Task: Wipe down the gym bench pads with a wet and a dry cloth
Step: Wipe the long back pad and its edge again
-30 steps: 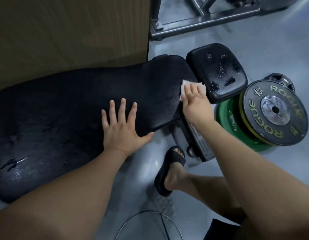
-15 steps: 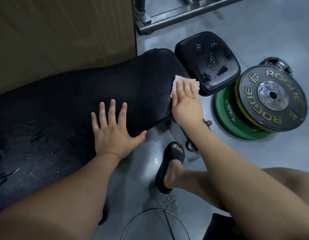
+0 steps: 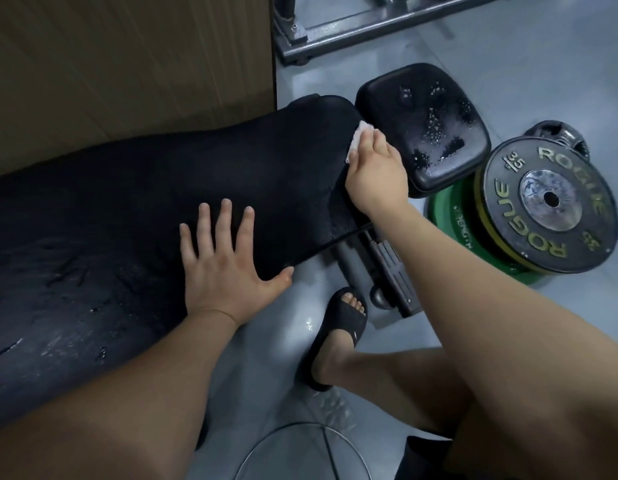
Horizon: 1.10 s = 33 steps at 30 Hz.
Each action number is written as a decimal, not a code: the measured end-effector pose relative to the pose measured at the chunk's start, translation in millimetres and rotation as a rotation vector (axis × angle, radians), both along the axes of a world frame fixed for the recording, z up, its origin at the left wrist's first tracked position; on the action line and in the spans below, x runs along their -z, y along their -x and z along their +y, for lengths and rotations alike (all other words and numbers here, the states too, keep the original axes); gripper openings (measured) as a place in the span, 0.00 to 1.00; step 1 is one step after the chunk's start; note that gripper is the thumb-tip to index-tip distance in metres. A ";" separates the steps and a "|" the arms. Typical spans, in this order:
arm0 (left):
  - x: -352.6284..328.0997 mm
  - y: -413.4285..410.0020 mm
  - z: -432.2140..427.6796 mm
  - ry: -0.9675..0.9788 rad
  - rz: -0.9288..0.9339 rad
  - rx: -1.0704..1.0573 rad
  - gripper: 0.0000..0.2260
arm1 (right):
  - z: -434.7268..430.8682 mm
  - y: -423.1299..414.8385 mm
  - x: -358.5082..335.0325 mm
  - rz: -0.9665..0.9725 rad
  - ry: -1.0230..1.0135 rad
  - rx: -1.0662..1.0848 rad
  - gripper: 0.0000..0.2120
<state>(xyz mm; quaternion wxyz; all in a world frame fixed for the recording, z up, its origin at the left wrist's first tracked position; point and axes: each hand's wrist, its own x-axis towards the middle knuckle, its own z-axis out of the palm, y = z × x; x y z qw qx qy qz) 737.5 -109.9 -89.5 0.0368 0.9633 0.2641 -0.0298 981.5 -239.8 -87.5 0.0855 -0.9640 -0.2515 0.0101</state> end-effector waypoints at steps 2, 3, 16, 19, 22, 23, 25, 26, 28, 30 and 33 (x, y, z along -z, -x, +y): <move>-0.5 -0.8 1.1 0.004 0.016 0.004 0.51 | 11.8 -11.8 -2.9 0.046 0.011 0.014 0.26; -0.9 -1.5 1.3 0.005 0.028 0.006 0.51 | 18.1 -17.8 -3.8 0.064 0.017 0.029 0.27; -3.7 -6.6 5.7 0.083 0.054 0.036 0.51 | 109.6 -92.4 -22.2 0.327 0.015 0.159 0.19; -3.8 -6.6 6.4 0.093 0.030 0.045 0.50 | 130.0 -104.2 -29.9 0.414 0.119 0.113 0.25; -3.9 -6.5 7.2 0.110 0.039 0.042 0.51 | 157.6 -92.2 -33.4 0.412 0.277 -0.063 0.24; -4.3 -6.9 7.3 0.116 0.042 0.040 0.51 | 171.1 -78.2 -33.5 0.424 0.304 -0.154 0.25; -5.8 -8.0 7.0 0.124 0.046 0.035 0.50 | 198.5 -43.7 -30.5 0.442 0.328 -0.366 0.26; -6.6 -8.2 6.9 0.126 0.050 0.034 0.50 | 209.0 -28.6 -28.2 0.452 0.312 -0.442 0.25; -6.7 -7.8 7.4 0.126 0.053 0.034 0.50 | 212.6 -15.2 -27.3 0.433 0.283 -0.553 0.21; -5.6 -6.8 7.7 0.129 0.046 0.042 0.50 | 191.5 -30.8 -28.8 0.416 0.266 -0.557 0.21; -4.3 -5.4 8.8 0.131 0.050 0.053 0.50 | 151.4 -73.4 -31.2 0.369 0.269 -0.379 0.22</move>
